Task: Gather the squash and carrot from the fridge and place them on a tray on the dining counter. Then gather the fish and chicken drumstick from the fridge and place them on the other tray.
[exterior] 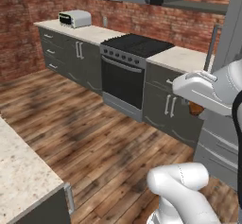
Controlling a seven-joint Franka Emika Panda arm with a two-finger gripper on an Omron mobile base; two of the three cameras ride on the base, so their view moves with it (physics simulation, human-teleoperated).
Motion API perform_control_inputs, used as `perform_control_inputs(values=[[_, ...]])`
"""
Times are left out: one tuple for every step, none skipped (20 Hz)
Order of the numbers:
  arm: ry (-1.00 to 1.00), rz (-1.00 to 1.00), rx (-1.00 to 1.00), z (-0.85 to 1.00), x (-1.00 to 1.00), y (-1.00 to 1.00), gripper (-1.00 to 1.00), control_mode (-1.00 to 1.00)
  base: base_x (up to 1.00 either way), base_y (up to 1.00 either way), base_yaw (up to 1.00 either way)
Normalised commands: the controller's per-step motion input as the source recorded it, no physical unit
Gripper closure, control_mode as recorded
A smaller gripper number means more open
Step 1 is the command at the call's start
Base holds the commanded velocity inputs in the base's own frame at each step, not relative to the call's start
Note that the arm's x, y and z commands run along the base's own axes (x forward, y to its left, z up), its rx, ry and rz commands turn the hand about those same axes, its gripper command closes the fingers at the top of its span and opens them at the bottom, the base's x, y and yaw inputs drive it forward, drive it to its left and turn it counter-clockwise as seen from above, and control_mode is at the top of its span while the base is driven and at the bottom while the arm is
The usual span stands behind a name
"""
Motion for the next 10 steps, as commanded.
perform_control_inputs(values=[[0.0,0.0,0.0,0.0,0.0,0.0,1.0,1.0,-0.16,0.0,0.49],[0.0,0.0,0.0,0.0,0.0,0.0,1.0,1.0,-0.19,0.0,0.5],[0.0,0.0,0.0,0.0,0.0,0.0,1.0,1.0,-0.14,0.0,0.49],[0.0,0.0,0.0,0.0,0.0,0.0,1.0,1.0,-0.12,0.01,0.5],[0.0,0.0,0.0,0.0,0.0,0.0,1.0,1.0,-0.08,0.05,0.5],[0.0,0.0,0.0,0.0,0.0,0.0,1.0,1.0,-0.08,0.09,0.5],[0.0,0.0,0.0,0.0,0.0,0.0,1.0,1.0,-0.11,0.15,0.49],[0.0,0.0,0.0,0.0,0.0,0.0,1.0,1.0,-0.14,0.19,0.48],[0.0,0.0,0.0,0.0,0.0,0.0,1.0,1.0,-0.17,0.22,0.48],[0.0,0.0,0.0,0.0,0.0,0.0,1.0,1.0,-0.24,0.25,0.48]])
